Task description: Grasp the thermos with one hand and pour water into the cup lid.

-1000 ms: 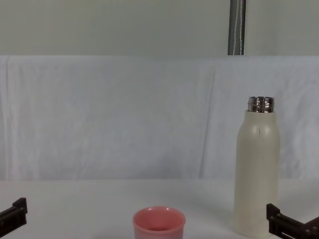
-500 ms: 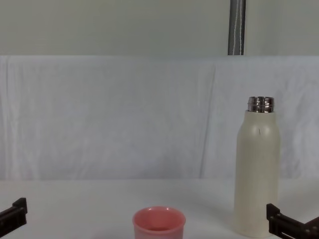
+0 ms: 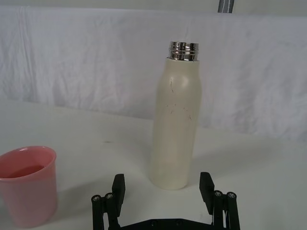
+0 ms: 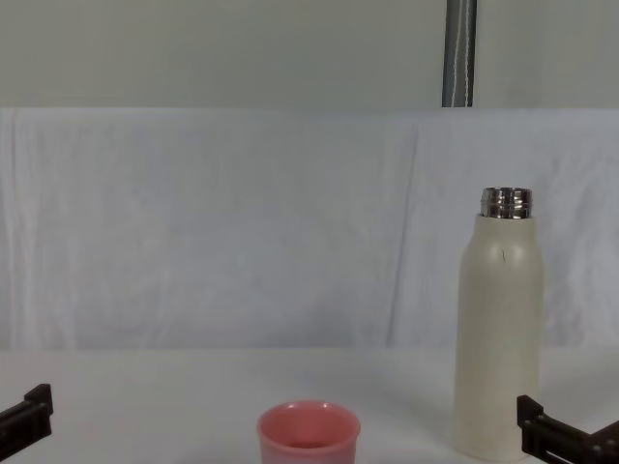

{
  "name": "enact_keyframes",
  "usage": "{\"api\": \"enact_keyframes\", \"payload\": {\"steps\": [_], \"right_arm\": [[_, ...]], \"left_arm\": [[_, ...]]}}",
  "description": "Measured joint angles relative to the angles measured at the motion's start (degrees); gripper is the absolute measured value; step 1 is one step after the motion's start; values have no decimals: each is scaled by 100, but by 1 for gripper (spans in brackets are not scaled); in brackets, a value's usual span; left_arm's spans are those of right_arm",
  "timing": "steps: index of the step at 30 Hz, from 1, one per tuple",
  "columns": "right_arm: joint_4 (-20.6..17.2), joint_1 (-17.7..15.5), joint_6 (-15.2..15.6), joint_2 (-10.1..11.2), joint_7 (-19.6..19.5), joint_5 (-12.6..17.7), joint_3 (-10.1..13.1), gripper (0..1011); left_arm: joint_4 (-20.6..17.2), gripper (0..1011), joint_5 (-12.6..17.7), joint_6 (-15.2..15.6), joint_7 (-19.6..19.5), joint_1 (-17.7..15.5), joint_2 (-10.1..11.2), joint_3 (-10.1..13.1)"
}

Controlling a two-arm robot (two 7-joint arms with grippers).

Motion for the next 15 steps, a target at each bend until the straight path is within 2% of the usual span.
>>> {"api": "enact_keyframes", "payload": {"steps": [15], "right_arm": [[0, 0, 0, 0, 0, 0, 0, 1002]], "left_arm": [[0, 1001, 0, 0, 0, 0, 0, 0]]}}
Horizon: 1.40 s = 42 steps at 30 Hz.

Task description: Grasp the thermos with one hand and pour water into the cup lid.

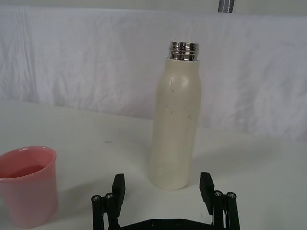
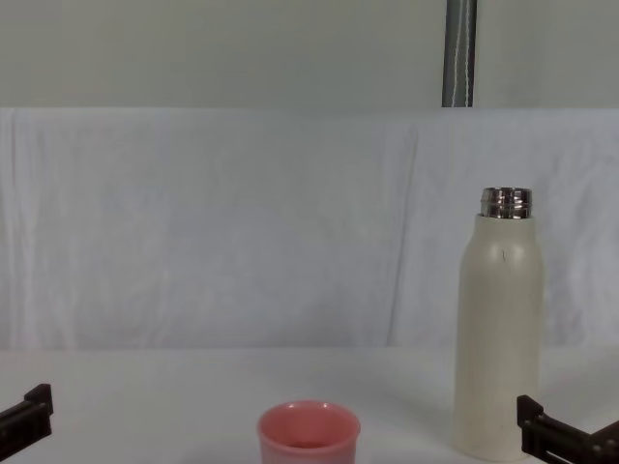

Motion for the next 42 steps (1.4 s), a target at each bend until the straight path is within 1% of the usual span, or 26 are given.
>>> {"api": "enact_keyframes", "payload": {"steps": [26, 33, 42], "right_arm": [[-12, -4, -9, -2, 11, -16, 8, 1003], [-122, -21, -79, -44, 179, -99, 104, 1002], [-183, -9, -51, -141, 397, -95, 215, 1002]], "left_arm": [[0, 1001, 0, 0, 0, 0, 0, 0], [0, 1001, 0, 0, 0, 0, 0, 0], [0, 1001, 0, 0, 0, 0, 0, 0]]}}
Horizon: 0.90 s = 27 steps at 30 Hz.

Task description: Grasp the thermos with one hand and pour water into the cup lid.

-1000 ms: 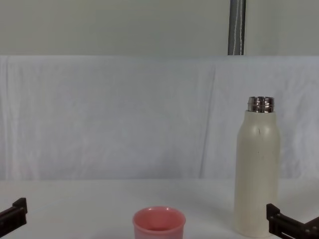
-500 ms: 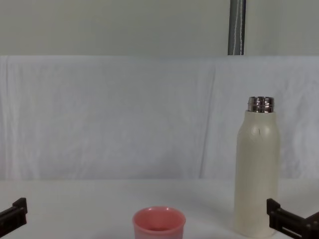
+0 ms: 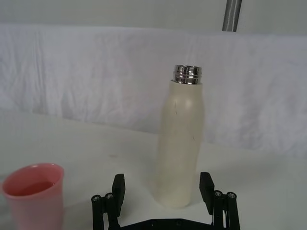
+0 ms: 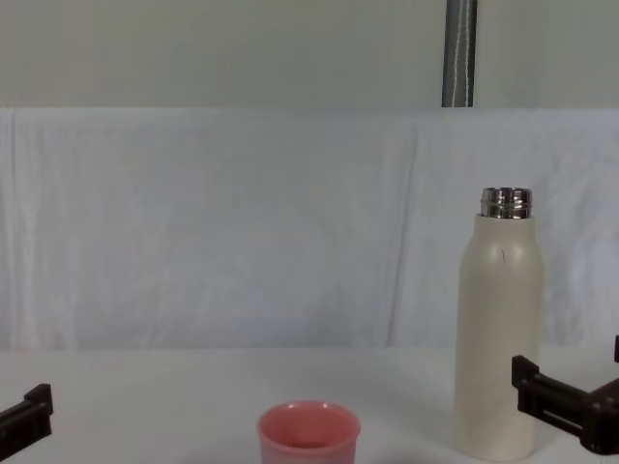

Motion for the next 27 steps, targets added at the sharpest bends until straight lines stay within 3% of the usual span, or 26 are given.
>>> {"api": "enact_keyframes", "payload": {"steps": [13, 27], "right_arm": [[-71, 199, 292, -59, 485, 227, 240, 1002], [254, 611, 579, 9, 748, 325, 307, 1002]], "left_arm": [[0, 1001, 0, 0, 0, 0, 0, 0], [0, 1001, 0, 0, 0, 0, 0, 0]]}}
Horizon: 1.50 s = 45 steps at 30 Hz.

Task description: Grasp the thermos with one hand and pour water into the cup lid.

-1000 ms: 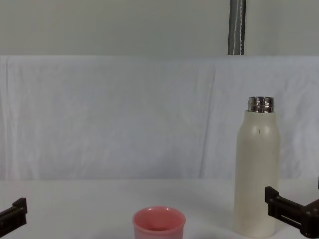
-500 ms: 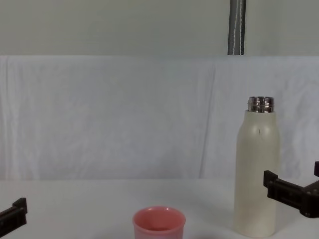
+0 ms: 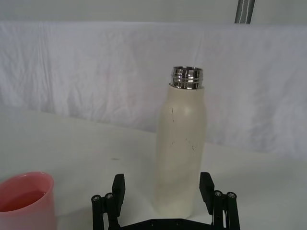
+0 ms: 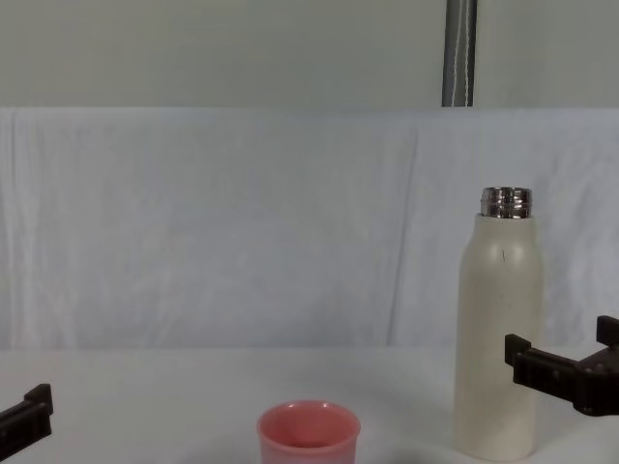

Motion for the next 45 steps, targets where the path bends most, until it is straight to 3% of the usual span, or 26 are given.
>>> {"api": "enact_keyframes", "payload": {"steps": [8, 22, 45], "right_arm": [[348, 317, 113, -35, 145, 320, 37, 1002], [974, 812, 47, -38, 191, 429, -91, 1003], [1768, 1331, -93, -114, 210, 634, -123, 1002]], "left_arm": [[0, 1001, 0, 0, 0, 0, 0, 0], [0, 1001, 0, 0, 0, 0, 0, 0], [0, 1001, 0, 0, 0, 0, 0, 0]]}}
